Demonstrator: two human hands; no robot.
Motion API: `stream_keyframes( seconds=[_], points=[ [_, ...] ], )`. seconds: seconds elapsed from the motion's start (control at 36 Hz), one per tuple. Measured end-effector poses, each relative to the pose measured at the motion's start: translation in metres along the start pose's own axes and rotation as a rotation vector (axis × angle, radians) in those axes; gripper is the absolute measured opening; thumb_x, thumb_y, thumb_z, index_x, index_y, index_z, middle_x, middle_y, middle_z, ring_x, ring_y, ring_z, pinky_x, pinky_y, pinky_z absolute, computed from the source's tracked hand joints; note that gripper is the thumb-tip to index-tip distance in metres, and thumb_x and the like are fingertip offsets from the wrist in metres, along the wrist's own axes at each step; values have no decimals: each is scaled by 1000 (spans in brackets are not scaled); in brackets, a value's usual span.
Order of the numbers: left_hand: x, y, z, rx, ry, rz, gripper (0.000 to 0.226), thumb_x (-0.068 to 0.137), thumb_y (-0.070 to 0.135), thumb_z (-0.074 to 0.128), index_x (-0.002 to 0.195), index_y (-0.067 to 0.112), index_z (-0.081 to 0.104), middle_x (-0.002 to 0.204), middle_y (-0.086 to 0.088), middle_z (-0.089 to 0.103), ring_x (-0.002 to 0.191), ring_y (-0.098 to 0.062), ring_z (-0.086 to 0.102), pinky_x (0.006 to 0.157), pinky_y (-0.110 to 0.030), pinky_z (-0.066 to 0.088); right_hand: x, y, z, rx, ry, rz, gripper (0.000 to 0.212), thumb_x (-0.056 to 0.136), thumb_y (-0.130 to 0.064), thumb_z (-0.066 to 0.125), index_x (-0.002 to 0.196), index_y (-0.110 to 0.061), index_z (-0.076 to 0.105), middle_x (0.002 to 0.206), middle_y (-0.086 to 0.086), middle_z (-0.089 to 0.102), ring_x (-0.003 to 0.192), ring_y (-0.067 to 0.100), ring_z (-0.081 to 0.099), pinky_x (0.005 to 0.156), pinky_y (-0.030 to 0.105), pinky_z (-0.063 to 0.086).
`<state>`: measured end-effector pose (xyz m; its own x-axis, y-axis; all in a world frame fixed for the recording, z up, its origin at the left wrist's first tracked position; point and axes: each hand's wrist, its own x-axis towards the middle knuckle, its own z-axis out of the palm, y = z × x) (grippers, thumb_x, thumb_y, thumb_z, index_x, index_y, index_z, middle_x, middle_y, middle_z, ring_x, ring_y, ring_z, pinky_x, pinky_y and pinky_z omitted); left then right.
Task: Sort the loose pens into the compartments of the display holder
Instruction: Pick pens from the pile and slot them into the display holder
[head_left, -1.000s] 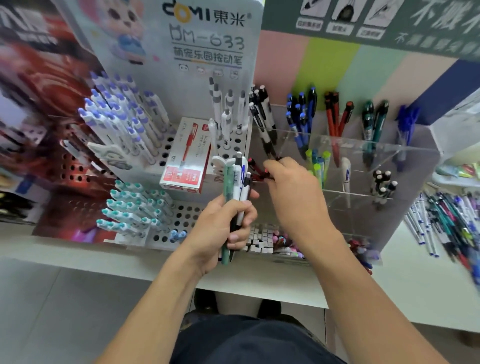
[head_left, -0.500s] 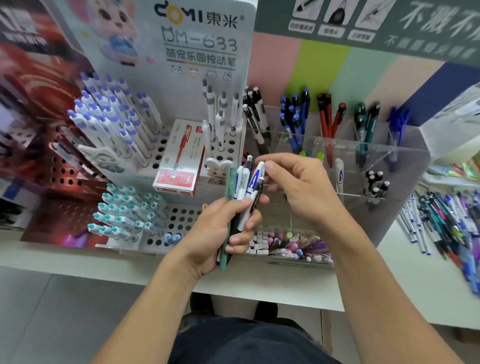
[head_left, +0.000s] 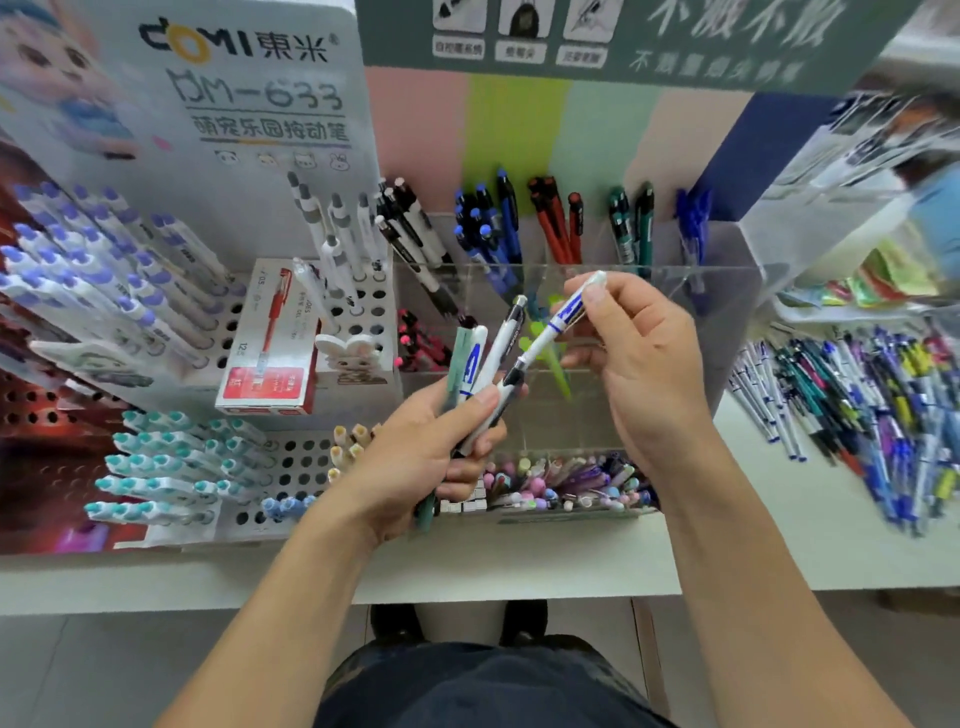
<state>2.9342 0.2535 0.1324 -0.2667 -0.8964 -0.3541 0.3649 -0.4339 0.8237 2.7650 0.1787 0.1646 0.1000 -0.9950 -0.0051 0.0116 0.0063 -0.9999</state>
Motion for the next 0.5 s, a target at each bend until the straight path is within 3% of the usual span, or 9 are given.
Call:
stream_keyframes(
  seconds=[0.08, 0.17, 0.31, 0.42, 0.5],
  points=[
    [1, 2, 8, 115, -50, -29, 22, 87, 48, 55, 81, 34, 69, 63, 0, 43, 44, -9, 24, 38, -18, 19, -2, -4, -7, -27, -130, 81, 20, 105, -7, 51, 92, -6, 66, 78, 7, 67, 65, 11, 61, 51, 19, 48],
    [8, -5, 15, 203, -3, 21, 30, 92, 49, 50, 91, 21, 62, 61, -5, 49, 40, -10, 30, 38, -18, 24, -5, -1, -12, -9, -163, 137, 17, 104, -7, 50, 91, -6, 62, 77, 11, 65, 59, 13, 62, 47, 21, 47],
    [15, -13, 21, 359, 28, 99, 23, 105, 34, 45, 100, 16, 57, 67, -12, 59, 41, -13, 36, 40, -20, 30, -13, 8, -25, -26, 117, 9, 16, 108, -13, 47, 105, -3, 59, 76, 12, 65, 54, 16, 58, 44, 25, 47],
    [18, -16, 19, 454, 44, 99, 15, 107, 26, 45, 107, 20, 60, 70, -6, 62, 44, -12, 40, 43, -19, 33, -11, -9, -50, -25, 320, -120, 17, 108, -14, 47, 98, -14, 60, 65, 0, 58, 47, 9, 46, 38, 23, 37],
    [21, -16, 21, 520, -11, 81, 16, 108, 19, 46, 114, 18, 60, 63, 7, 57, 44, -7, 42, 45, -16, 34, -11, -23, -61, -274, 54, -94, 9, 99, -14, 64, 95, -16, 72, 60, -3, 60, 47, 7, 48, 41, 17, 39]
  ],
)
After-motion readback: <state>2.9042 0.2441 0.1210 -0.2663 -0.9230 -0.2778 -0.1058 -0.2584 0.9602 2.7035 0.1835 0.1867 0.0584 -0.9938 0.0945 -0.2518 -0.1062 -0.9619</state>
